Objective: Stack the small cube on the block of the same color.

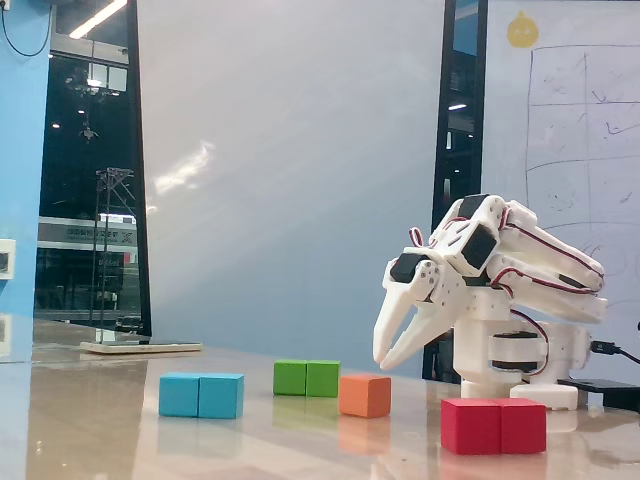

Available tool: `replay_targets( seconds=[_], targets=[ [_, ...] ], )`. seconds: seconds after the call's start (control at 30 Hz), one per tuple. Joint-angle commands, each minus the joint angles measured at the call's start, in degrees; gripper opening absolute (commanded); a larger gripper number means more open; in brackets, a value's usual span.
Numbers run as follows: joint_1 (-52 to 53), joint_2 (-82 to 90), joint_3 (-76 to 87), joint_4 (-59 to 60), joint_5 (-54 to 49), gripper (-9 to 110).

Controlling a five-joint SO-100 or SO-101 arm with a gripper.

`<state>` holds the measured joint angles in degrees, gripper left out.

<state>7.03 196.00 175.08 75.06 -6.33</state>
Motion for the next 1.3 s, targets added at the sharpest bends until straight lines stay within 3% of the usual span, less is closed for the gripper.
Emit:
replay_targets(
  seconds=[0.0,1.27],
  targets=[
    [0.53,1.58,-0.53,-0.18,-0.44,0],
    [0.53,1.58,-0.53,-0.18,-0.44,0]
  ],
)
